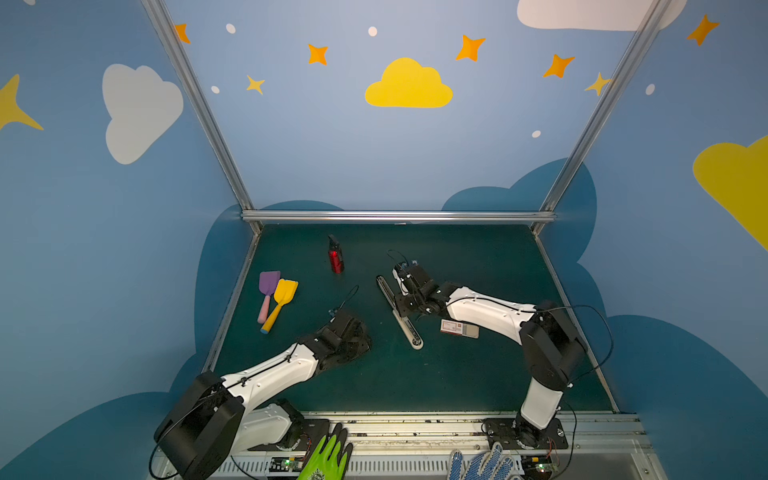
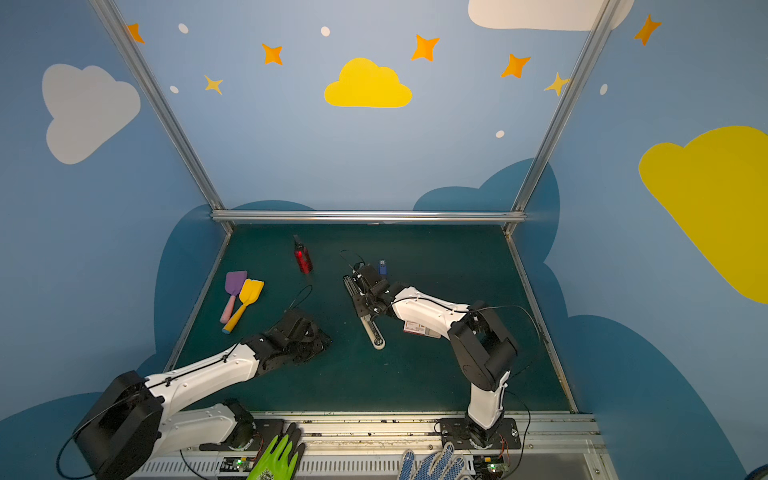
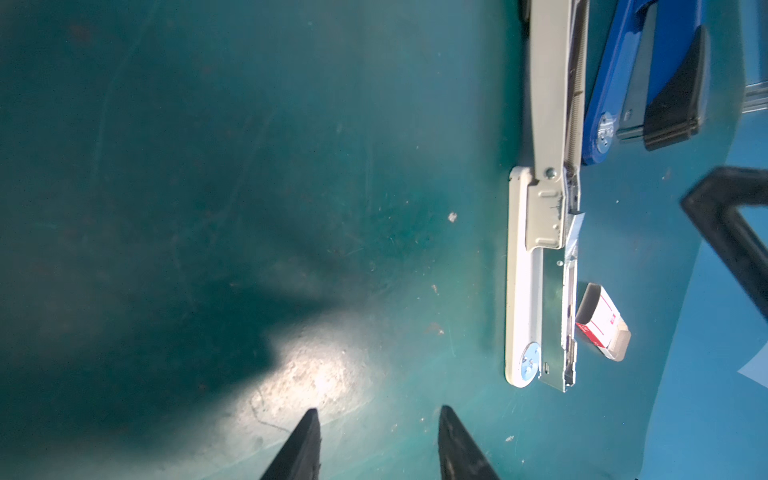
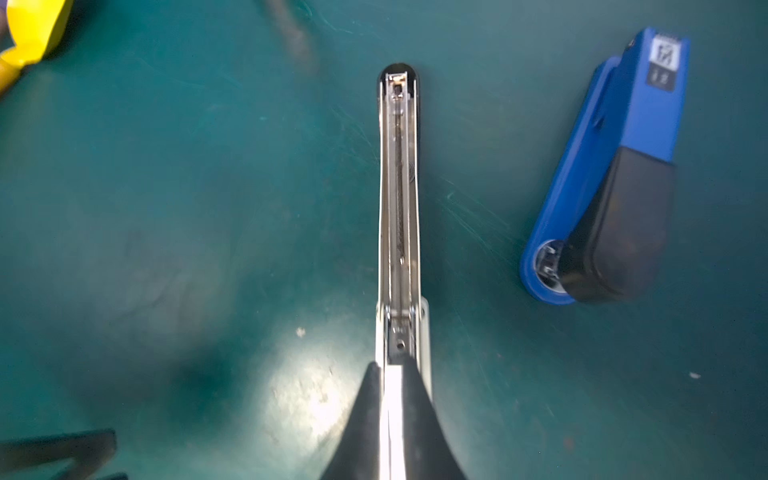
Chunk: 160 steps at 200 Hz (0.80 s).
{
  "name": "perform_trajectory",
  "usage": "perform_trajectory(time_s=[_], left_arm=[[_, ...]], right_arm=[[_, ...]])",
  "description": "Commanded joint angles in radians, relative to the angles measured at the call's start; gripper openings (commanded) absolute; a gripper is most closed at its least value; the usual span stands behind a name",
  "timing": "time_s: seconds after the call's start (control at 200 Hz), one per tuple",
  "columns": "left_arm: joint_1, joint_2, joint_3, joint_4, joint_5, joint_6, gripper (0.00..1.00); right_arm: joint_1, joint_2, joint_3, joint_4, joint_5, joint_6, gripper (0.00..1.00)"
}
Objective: Load the staples into the stapler
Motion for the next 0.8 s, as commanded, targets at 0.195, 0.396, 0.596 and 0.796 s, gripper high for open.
perform_trajectory(time_s=[0.195, 0.396, 0.596, 0.796], left_arm=[[0.004, -0.024, -0.027, 0.023, 0.022, 0.014, 0.48], [0.003, -0.042, -0.030, 0.079, 0.065, 0.048, 0.49], [0.003, -0.035, -0.032, 0.058, 0.053, 0.042, 0.49], [0.003, -0.044, -0.038, 0.055, 0.041, 0.034, 0.49]], right_arm=[[-0.019, 0.087, 0.072, -0.118, -0.065, -0.005, 0.05], [-0.022, 0.099, 0.085, -0.120, -0.073, -0.005, 0.05], [-0.022, 0.110, 0.091, -0.122, -0.081, -0.006, 0.05], [-0.022, 0.098, 0.064, -0.117, -0.080, -0.004, 0.05]])
